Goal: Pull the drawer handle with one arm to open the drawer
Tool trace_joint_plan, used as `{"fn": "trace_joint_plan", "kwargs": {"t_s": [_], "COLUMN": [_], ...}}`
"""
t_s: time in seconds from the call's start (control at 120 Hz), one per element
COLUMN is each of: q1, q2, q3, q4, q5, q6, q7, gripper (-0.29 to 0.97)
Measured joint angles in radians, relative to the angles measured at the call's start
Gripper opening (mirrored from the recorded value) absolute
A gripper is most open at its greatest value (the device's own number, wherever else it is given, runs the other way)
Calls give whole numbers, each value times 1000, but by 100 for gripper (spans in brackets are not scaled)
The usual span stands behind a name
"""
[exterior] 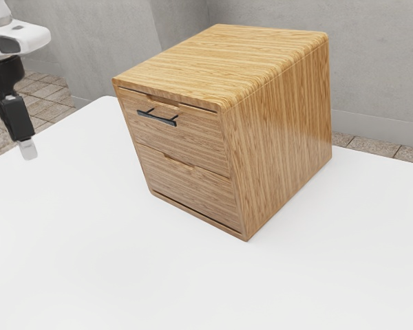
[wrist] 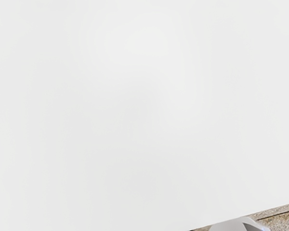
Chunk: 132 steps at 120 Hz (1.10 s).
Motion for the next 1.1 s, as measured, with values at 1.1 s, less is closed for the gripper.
{"fn": "trace_joint_plan", "kwargs": {"t_s": [1.1], "q1": [-74], "q2": [12], "q3": [17], "q4": [-355], "q5": [-287], "q6": [1025], "q7": [1434], "gripper": [27]}}
